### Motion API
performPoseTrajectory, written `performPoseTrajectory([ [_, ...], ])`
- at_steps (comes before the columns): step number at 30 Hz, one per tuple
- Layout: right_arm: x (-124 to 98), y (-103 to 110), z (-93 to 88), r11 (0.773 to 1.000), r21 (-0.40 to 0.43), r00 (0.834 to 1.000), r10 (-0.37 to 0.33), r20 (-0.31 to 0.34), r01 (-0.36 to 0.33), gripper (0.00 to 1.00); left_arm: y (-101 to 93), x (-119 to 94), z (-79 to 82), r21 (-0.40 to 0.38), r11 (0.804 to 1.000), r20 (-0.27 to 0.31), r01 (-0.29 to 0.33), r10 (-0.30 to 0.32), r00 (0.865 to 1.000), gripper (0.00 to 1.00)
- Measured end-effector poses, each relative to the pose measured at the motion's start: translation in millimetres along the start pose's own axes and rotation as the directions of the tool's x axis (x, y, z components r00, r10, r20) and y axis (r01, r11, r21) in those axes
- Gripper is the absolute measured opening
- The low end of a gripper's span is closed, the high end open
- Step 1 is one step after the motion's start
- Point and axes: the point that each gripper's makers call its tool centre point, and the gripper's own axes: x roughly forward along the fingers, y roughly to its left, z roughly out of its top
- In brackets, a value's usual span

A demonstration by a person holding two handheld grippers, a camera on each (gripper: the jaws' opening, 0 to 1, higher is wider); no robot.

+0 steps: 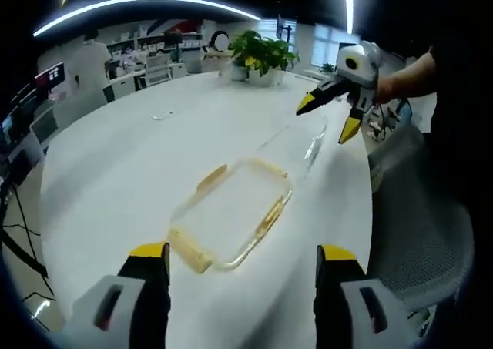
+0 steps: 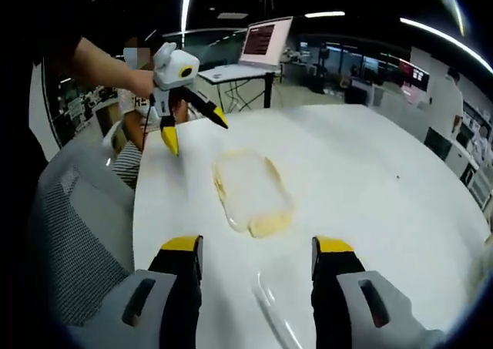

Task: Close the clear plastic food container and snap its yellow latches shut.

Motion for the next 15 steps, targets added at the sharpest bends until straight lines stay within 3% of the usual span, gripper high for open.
performPoseTrajectory([
  [13,33,-16,2.7,0.996,-0.087,0.994,0.023,-0.107,-0.032,0.5,18.4,21,1.9,0.055,0.994,-0.086,0.092,-0.087,0.992,0.71],
  [15,37,-18,4.5,0.994,-0.099,0.993,0.028,-0.113,-0.04,0.51,20.2,23,-1.4,0.096,0.988,-0.132,0.12,-0.107,0.986,0.7],
])
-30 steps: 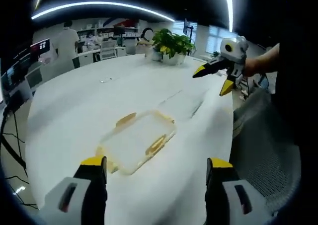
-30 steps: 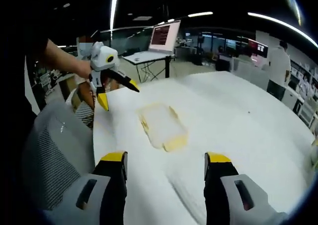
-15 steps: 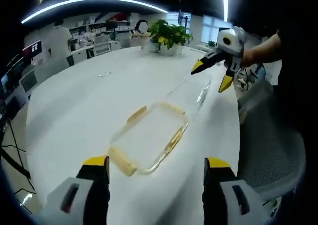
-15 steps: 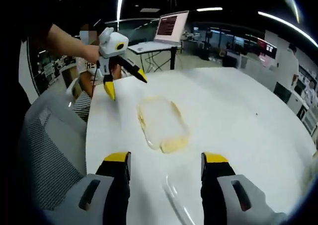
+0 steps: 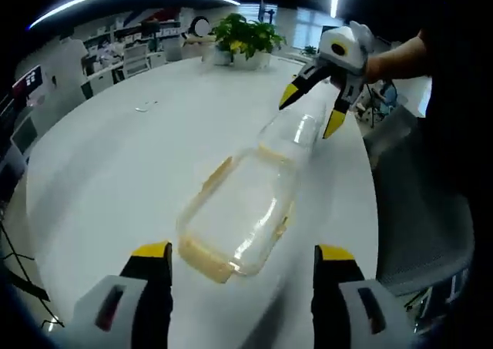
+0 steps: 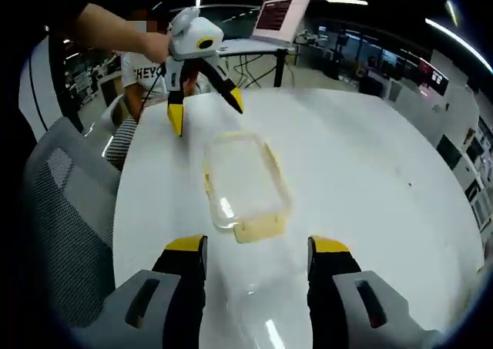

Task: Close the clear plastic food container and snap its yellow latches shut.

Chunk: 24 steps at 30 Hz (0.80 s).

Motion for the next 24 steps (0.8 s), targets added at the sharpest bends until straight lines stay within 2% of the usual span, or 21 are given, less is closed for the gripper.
performPoseTrajectory([
  [3,5,-2,-1.4,1.0,-0.023,0.999,0.019,-0.028,-0.02,0.48,6.3,3,-1.9,0.042,0.999,-0.026,0.007,-0.006,1.0,0.69],
  [8,15,-6,-2.0,0.999,-0.022,0.997,0.047,-0.053,-0.048,0.47,15.2,7,-3.4,0.058,0.998,-0.042,0.015,-0.013,0.999,0.66],
  [11,23,-7,-4.4,0.996,-0.038,0.994,0.072,-0.086,-0.075,0.47,15.1,11,-10.2,0.118,0.992,-0.095,0.043,-0.032,0.995,0.64],
  [16,35,-4,-8.1,0.989,-0.07,0.983,0.119,-0.137,-0.13,0.46,19.9,11,-10.3,0.141,0.988,-0.123,0.057,-0.04,0.992,0.6],
  [20,43,-7,-7.9,0.987,-0.09,0.98,0.115,-0.161,-0.13,0.49,23.9,14,-15.5,0.189,0.978,-0.172,0.085,-0.052,0.984,0.58],
  [24,48,-3,-7.6,0.981,-0.105,0.973,0.141,-0.183,-0.162,0.47,26.9,16,-18.5,0.217,0.97,-0.207,0.106,-0.061,0.976,0.58],
])
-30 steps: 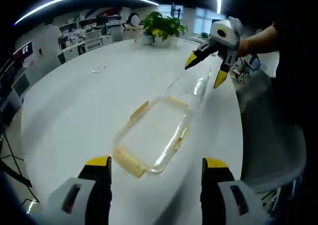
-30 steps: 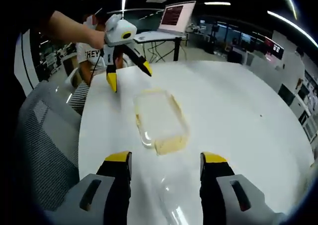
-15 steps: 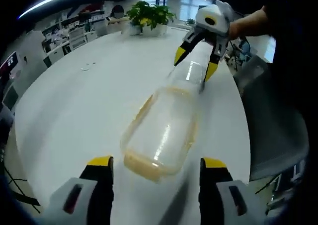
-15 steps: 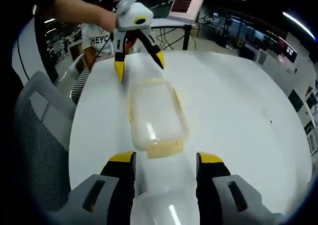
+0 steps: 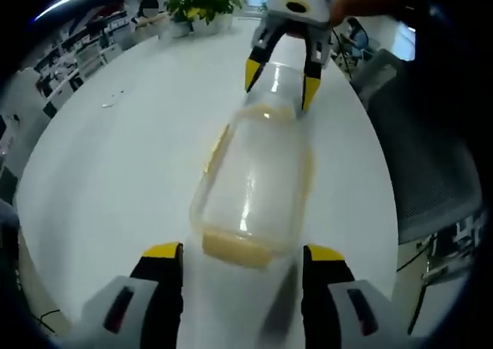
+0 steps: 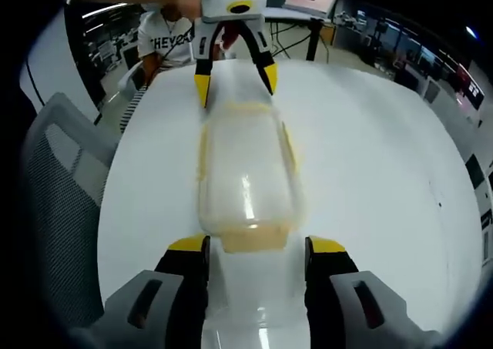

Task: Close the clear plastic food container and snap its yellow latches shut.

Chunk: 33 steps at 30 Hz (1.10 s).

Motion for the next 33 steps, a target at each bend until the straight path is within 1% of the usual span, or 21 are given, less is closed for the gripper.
performPoseTrajectory([
  [2,3,2,-3.2,1.0,-0.005,0.999,0.017,-0.029,-0.017,0.45,2.8,1,-2.7,0.031,1.0,-0.025,0.002,-0.001,1.0,0.57],
  [3,4,2,-5.8,1.0,-0.011,0.998,0.022,-0.05,-0.023,0.44,3.4,2,-3.0,0.035,0.999,-0.029,0.004,-0.003,1.0,0.57],
  [4,7,3,-10.1,0.999,-0.03,0.996,0.029,-0.085,-0.031,0.44,4.0,4,-3.3,0.042,0.999,-0.034,0.01,-0.008,0.999,0.56],
  [5,8,2,-12.5,0.998,-0.049,0.994,0.027,-0.105,-0.032,0.43,4.0,5,-3.4,0.047,0.999,-0.037,0.014,-0.013,0.999,0.55],
  [7,13,2,-13.5,0.997,-0.07,0.992,0.021,-0.121,-0.03,0.43,3.0,10,-4.3,0.069,0.997,-0.051,0.03,-0.027,0.998,0.54],
  [8,14,3,-15.8,0.997,-0.072,0.99,0.026,-0.139,-0.037,0.43,3.0,11,-4.9,0.079,0.996,-0.06,0.033,-0.028,0.998,0.54],
  [9,16,4,-16.8,0.996,-0.071,0.989,0.034,-0.146,-0.045,0.42,3.5,13,-5.1,0.085,0.996,-0.067,0.031,-0.026,0.997,0.54],
  [11,18,5,-17.1,0.995,-0.081,0.987,0.042,-0.157,-0.055,0.4,1.2,17,-6.5,0.116,0.992,-0.086,0.048,-0.038,0.996,0.52],
  [12,20,4,-17.5,0.995,-0.084,0.986,0.039,-0.164,-0.054,0.4,-0.3,18,-6.9,0.129,0.99,-0.091,0.055,-0.044,0.995,0.48],
  [13,21,5,-18.4,0.994,-0.084,0.983,0.048,-0.177,-0.064,0.39,-6.3,18,-8.8,0.138,0.986,-0.105,0.09,-0.075,0.992,0.41],
  [14,21,6,-16.1,0.996,-0.055,0.983,0.059,-0.171,-0.07,0.37,-9.4,19,-14.7,0.137,0.985,-0.137,0.102,-0.083,0.987,0.34],
  [15,21,5,-17.0,0.994,-0.081,0.981,0.053,-0.185,-0.069,0.37,-6.7,21,-8.5,0.159,0.984,-0.105,0.076,-0.059,0.993,0.34],
  [16,21,5,-17.4,0.995,-0.073,0.98,0.051,-0.193,-0.066,0.37,-6.8,20,-8.4,0.15,0.986,-0.108,0.077,-0.061,0.992,0.34],
  [19,22,6,-16.7,0.995,-0.072,0.977,0.046,-0.209,-0.062,0.36,-7.2,19,-8.5,0.132,0.99,-0.136,0.056,-0.038,0.99,0.33],
  [23,21,5,-17.4,0.994,-0.087,0.972,0.048,-0.228,-0.07,0.35,-9.3,20,-8.0,0.128,0.99,-0.162,0.051,-0.03,0.986,0.33],
  [26,22,5,-16.9,0.994,-0.086,0.964,0.044,-0.262,-0.068,0.35,-9.0,20,-8.9,0.123,0.991,-0.164,0.053,-0.032,0.986,0.33],
  [29,23,5,-16.8,0.993,-0.091,0.951,0.04,-0.306,-0.071,0.36,-9.3,20,-9.1,0.119,0.992,-0.165,0.051,-0.031,0.986,0.33],
  [30,23,5,-16.7,0.993,-0.093,0.95,0.04,-0.311,-0.072,0.35,-9.1,19,-9.4,0.116,0.992,-0.162,0.049,-0.03,0.986,0.33],
  [33,21,5,-17.5,0.995,-0.078,0.952,0.036,-0.304,-0.063,0.34,-8.4,18,-12.2,0.109,0.993,-0.144,0.041,-0.025,0.989,0.32],
])
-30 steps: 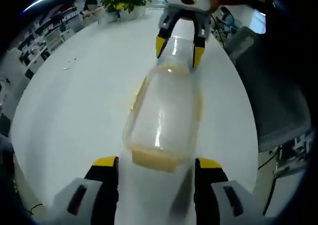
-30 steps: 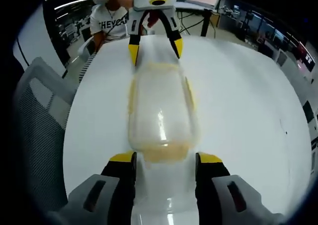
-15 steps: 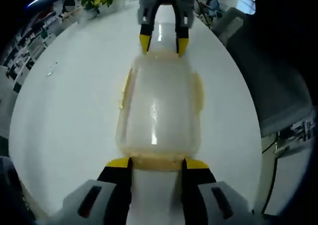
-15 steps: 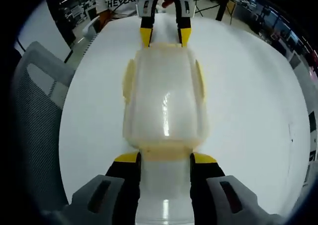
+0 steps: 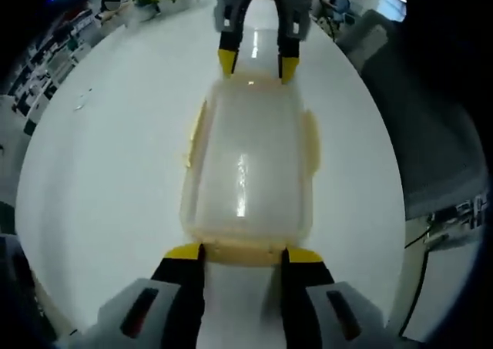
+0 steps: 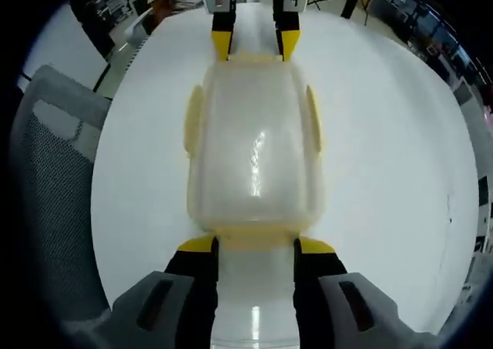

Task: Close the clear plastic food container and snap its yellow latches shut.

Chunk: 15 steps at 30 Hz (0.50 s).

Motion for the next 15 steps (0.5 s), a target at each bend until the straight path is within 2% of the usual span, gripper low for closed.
performPoseTrajectory([
  [2,-2,1,2.3,0.998,-0.063,0.999,-0.012,0.048,0.015,0.34,-7.7,-1,-2.2,-0.006,1.0,-0.002,0.006,-0.006,1.0,0.32],
  [4,-7,7,2.8,0.999,-0.036,0.998,0.019,0.054,-0.017,0.34,-15.2,-6,-2.9,-0.026,1.0,-0.007,0.018,-0.019,1.0,0.32],
  [10,-30,7,17.5,0.998,-0.06,0.993,0.003,0.115,0.004,0.34,-13.7,-30,-3.8,-0.042,0.999,0.015,-0.022,0.023,1.0,0.32],
  [13,-44,8,25.0,0.999,-0.048,0.988,0.017,0.152,-0.009,0.34,-13.9,-45,-1.0,-0.05,0.998,0.021,-0.04,0.041,0.999,0.32],
  [15,-53,7,25.9,0.998,-0.056,0.989,0.019,0.147,-0.01,0.34,-16.9,-54,4.7,-0.062,0.997,0.045,-0.037,0.04,0.998,0.32],
])
